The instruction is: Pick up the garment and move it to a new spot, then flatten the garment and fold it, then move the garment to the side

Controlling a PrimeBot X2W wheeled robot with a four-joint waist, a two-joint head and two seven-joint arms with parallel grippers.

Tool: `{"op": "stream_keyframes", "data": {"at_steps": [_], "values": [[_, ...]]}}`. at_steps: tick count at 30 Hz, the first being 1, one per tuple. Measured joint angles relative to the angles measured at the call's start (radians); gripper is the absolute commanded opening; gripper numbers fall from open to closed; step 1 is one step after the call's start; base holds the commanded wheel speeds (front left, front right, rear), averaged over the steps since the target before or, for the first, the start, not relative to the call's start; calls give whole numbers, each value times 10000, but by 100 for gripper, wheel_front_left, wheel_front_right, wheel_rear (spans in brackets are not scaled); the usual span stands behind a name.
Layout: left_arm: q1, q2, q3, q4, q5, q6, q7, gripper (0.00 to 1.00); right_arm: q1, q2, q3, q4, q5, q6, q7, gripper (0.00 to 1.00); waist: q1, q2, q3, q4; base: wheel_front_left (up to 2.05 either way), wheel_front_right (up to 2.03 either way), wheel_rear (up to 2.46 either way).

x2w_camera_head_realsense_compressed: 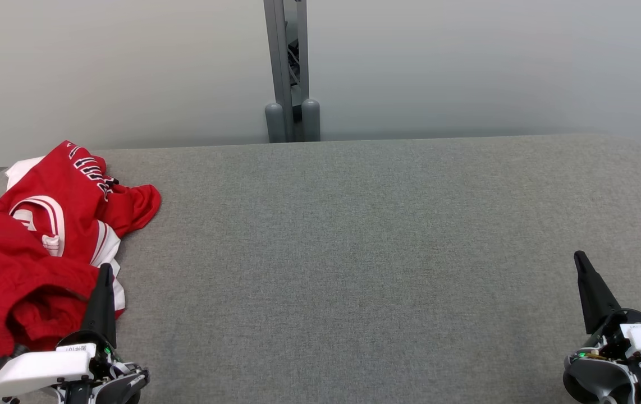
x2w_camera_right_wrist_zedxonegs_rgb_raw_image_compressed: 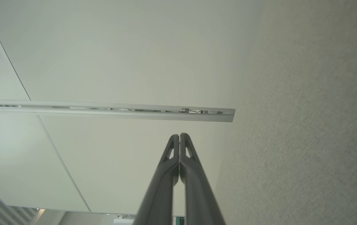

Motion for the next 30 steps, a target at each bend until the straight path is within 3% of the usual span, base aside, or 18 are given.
{"op": "stream_keyframes", "data": {"at_steps": [21, 22, 23, 24, 25, 30], "values": [[0, 0, 0, 0, 0, 0, 2, 0, 0, 0, 0, 0, 0, 0, 0, 0, 0, 0, 0, 0, 0, 0, 0], [0, 0, 0, 0, 0, 0, 2, 100, 0, 0, 4, 0, 0, 0, 0, 100, 0, 0, 0, 0, 0, 0, 0], [27, -15, -6, 59, 0, 4, 2, 100, 29, 25, 4, 52, 0, 0, 0, 100, 0, 0, 0, 0, 0, 0, 0], [88, -48, -15, 146, 0, 6, 2, 0, 98, 67, 19, 136, 0, -2, 0, 0, 0, 0, 0, 0, 0, 0, 0], [180, -81, -27, 238, 0, 6, 2, 100, 196, 111, 29, 232, 0, -2, 0, 100, 0, 0, 0, 0, 0, 0, 0], [572, -215, -136, 512, 10, 21, -104, 100, 566, 238, 142, 548, -13, -15, -102, 100, 0, 0, -1, -2, 0, 0, 0]]}}
